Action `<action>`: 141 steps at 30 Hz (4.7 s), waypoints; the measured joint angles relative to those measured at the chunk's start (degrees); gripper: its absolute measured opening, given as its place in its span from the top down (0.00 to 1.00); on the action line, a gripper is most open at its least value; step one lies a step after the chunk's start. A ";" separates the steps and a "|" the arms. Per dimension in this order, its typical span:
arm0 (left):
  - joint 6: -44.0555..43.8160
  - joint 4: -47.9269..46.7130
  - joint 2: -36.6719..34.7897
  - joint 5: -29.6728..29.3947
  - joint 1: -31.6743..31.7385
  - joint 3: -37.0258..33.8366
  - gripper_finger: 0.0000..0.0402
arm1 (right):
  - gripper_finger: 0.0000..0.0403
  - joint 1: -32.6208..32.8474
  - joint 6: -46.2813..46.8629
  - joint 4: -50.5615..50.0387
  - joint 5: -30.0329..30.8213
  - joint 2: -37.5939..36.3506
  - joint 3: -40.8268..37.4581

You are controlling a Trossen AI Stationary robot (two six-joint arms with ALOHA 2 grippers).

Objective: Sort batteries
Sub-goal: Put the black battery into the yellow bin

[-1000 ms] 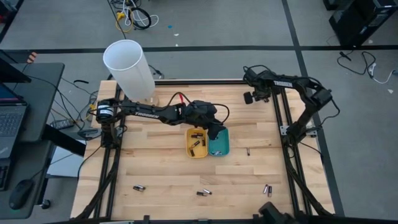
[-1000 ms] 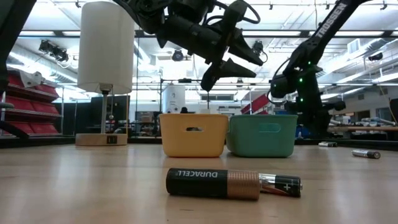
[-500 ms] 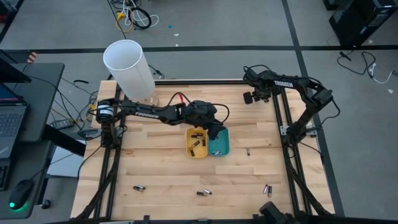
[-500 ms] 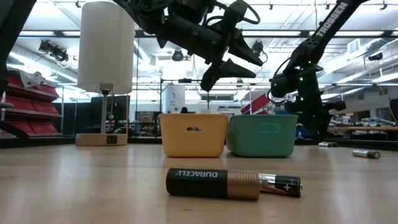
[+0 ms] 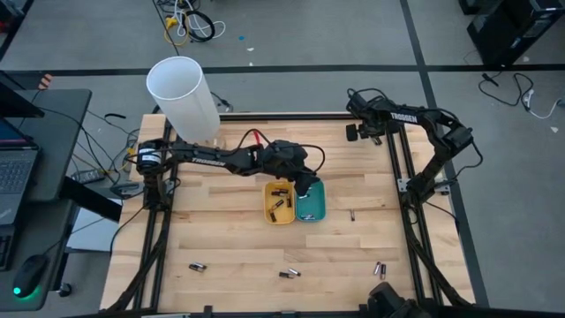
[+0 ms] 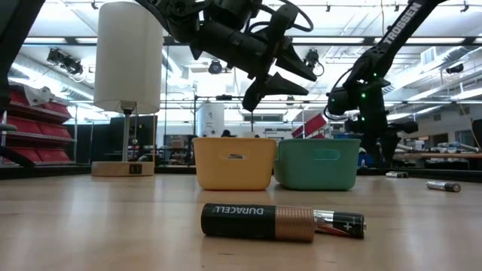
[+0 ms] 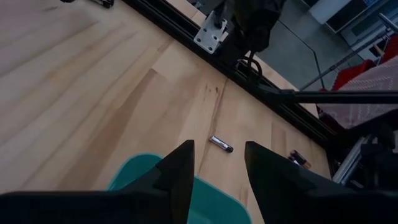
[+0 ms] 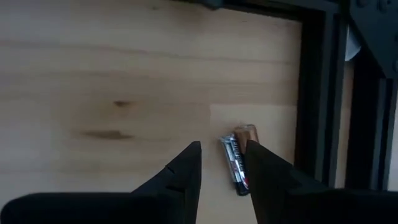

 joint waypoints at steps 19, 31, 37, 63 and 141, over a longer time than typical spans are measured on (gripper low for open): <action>0.70 -0.44 0.00 2.45 0.55 -0.01 0.61 | 0.72 -1.48 17.24 3.71 -2.07 0.09 0.00; 1.07 -0.92 0.00 3.52 0.57 -0.02 0.61 | 0.76 -2.66 40.51 6.89 3.48 0.15 0.00; 1.95 -4.92 0.00 3.89 1.00 -0.02 0.61 | 0.80 -1.36 17.53 12.64 -0.82 0.17 0.05; 4.23 -4.67 0.00 7.35 1.30 -0.02 0.61 | 1.00 -0.45 -40.50 -8.91 9.33 6.33 4.99; 1.07 -0.24 -0.18 3.34 2.60 -0.02 0.61 | 0.92 22.03 -39.22 -19.25 -13.58 3.57 -2.41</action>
